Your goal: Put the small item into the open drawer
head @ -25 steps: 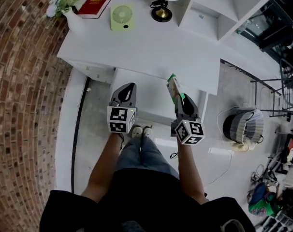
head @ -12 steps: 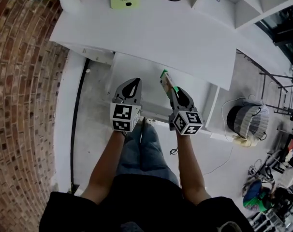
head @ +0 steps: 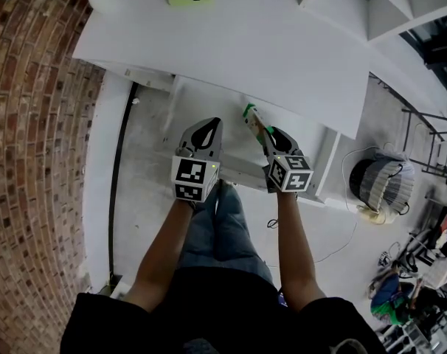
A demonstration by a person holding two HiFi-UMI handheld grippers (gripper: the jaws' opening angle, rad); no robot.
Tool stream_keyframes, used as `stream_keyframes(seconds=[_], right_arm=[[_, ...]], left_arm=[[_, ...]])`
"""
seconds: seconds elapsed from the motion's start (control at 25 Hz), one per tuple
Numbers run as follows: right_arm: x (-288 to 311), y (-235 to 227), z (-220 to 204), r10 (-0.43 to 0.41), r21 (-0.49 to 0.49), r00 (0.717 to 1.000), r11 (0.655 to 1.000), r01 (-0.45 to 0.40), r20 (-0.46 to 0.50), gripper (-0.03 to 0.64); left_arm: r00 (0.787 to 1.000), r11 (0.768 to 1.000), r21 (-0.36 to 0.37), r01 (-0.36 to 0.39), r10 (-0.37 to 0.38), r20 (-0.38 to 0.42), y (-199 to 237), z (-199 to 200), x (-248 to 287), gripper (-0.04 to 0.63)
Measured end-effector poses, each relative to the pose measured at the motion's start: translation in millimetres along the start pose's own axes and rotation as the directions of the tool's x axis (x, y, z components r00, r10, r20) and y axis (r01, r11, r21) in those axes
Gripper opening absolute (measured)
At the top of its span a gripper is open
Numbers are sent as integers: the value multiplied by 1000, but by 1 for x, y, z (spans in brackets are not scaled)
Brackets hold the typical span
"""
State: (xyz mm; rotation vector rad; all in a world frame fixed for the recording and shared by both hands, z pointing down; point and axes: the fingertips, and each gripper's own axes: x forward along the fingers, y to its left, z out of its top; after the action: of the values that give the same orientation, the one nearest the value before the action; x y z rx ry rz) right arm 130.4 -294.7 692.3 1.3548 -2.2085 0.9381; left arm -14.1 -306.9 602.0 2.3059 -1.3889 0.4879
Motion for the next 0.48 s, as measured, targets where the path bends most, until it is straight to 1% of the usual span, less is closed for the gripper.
stream_keyframes(seconds=[0.16,0.24,0.36,0.48], right_arm=[[6,-10,-11,-51,-108,994,993,40,-101,104],[8,-12,-15,-72,-143,989,988,54,-128,104],[11,-14,-16,-68,-147,989,988,48,-135,103],[13,-11,-20,-26,-116,989,993,9,-147,89]], left_arm=[[1000,1000,-4,4,-4,-4,-1,3,3,24],[1000,1000,-5,4,-4,-5,-1,2,4,25],[1000,1000,-2,3,-3,-8,-2,1,6,25],[1000,1000,-3,4,-4,-14,-3,-1,6,25]])
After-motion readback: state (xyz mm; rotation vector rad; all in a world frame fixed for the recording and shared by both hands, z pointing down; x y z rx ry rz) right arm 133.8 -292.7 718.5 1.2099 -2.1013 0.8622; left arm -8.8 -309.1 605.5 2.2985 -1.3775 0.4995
